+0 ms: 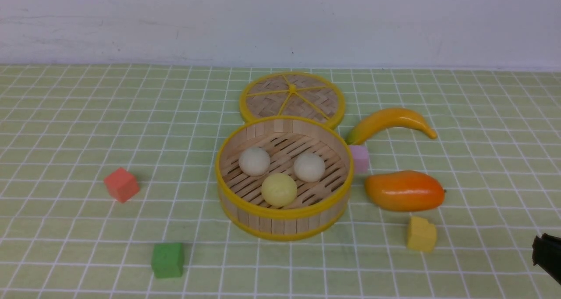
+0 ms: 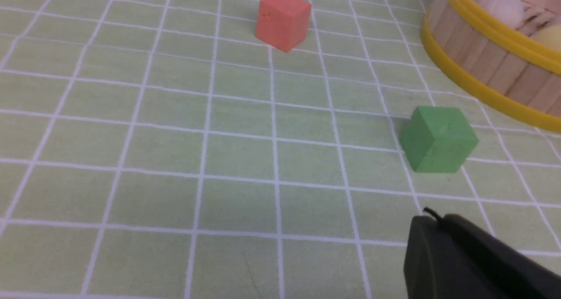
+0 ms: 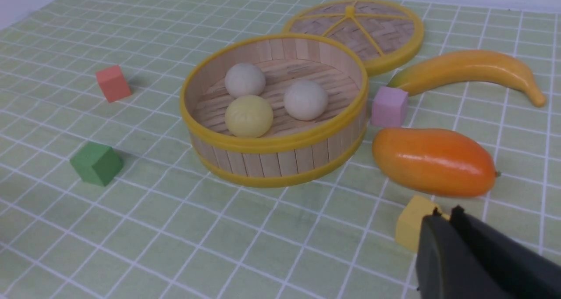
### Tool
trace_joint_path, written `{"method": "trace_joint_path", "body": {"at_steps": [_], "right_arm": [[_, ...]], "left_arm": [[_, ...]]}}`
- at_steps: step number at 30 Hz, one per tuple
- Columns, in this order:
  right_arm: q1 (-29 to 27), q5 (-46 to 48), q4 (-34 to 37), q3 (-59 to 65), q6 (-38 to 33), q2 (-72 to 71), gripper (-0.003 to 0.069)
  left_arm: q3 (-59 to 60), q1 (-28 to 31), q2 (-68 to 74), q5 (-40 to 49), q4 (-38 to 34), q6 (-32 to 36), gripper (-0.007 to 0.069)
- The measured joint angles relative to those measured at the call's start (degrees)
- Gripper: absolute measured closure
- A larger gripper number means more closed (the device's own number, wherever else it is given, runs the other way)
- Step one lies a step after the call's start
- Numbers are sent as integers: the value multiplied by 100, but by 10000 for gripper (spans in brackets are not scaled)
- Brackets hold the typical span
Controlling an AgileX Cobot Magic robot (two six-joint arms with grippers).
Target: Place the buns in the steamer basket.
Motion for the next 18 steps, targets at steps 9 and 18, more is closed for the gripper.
{"method": "trace_joint_path", "body": {"at_steps": [9,18], "right_arm": [[0,0,0,0,-37,0,627],[0,0,0,0,-37,0,624]], "left_arm": [[0,706,0,0,-174,7,622],[0,725,0,0,-180,12,614]]}}
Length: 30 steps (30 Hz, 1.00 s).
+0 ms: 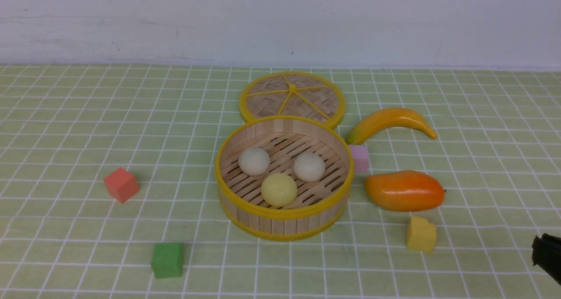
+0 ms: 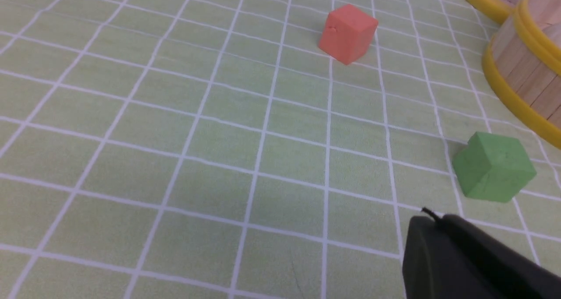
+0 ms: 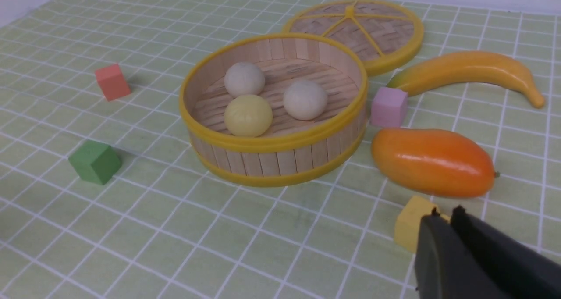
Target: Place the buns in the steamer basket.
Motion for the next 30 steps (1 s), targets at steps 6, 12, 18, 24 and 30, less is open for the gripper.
{"method": "trace_joint_path", "body": {"at_steps": [6,12,18,24,30], "right_arm": [[-14,0,0,0,0,-11,620],[-1132,-20,20,0,-5,-356,610],[-2421,-20,-119,0,-5,-515,601],[-3084,-14,-176,0,-5,-515,593],[-3257,-19,-167,7,-82,-713,589]], "left_arm": [[0,0,0,-5,-12,0,606],[0,0,0,-5,-18,0,603],[0,0,0,-5,-18,0,601],[0,0,0,-5,-18,0,596],[0,0,0,-5,-18,0,592]]}}
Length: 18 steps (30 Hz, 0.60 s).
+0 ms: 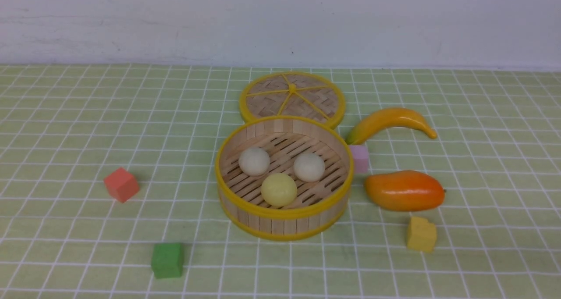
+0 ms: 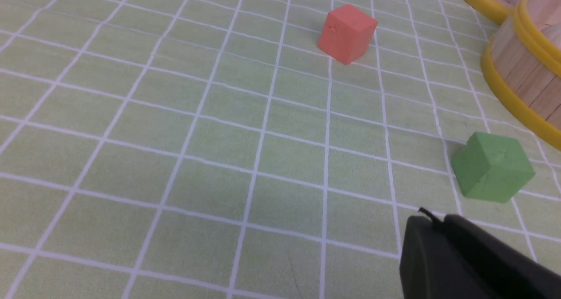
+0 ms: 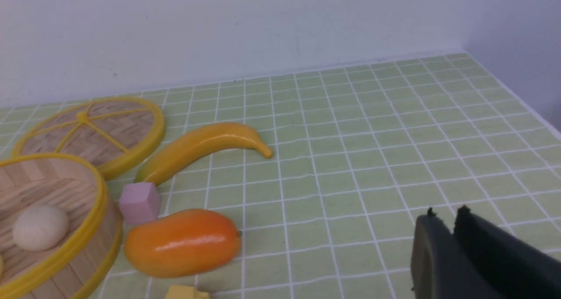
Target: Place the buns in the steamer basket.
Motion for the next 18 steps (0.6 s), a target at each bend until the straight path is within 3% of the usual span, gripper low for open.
{"method": "trace_joint_path", "body": {"at_steps": [3,10,18], "right_arm": [[-107,-46,279,135,-515,-256,586],[-612,-33,1885,1099,-2404,-1196,576],[-686,190,2127,2248,-2707,-1796,573]], "left_arm": [[0,0,0,0,0,0,587],[0,0,0,0,0,0,585],[0,0,0,0,-2,0,574]]}}
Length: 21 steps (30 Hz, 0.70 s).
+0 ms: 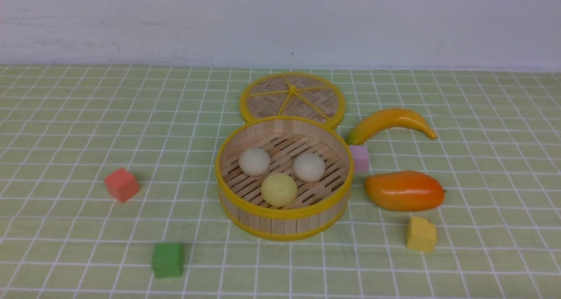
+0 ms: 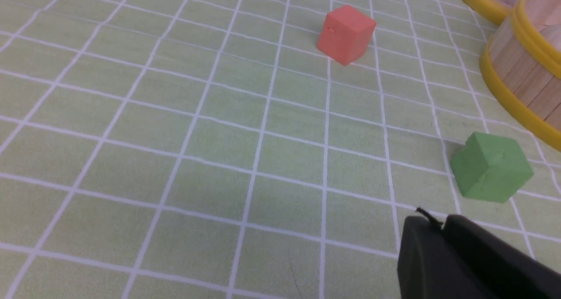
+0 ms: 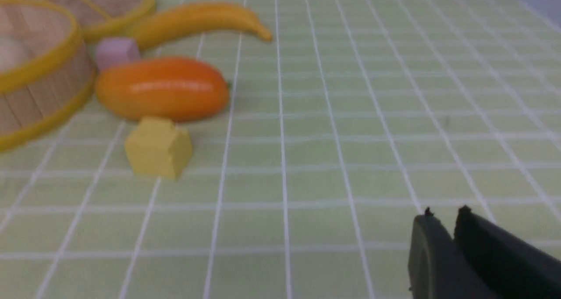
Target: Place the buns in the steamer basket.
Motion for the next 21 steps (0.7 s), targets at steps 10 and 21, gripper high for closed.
{"method": "trace_joint_path", "body": {"at_steps": [10,21], "right_arm": [[0,1,-27,4,-44,-6,561],[0,-4,-47,4,-44,-6,544]], "left_arm": [[0,0,0,-5,0,0,562],[0,0,0,-5,0,0,555]]}}
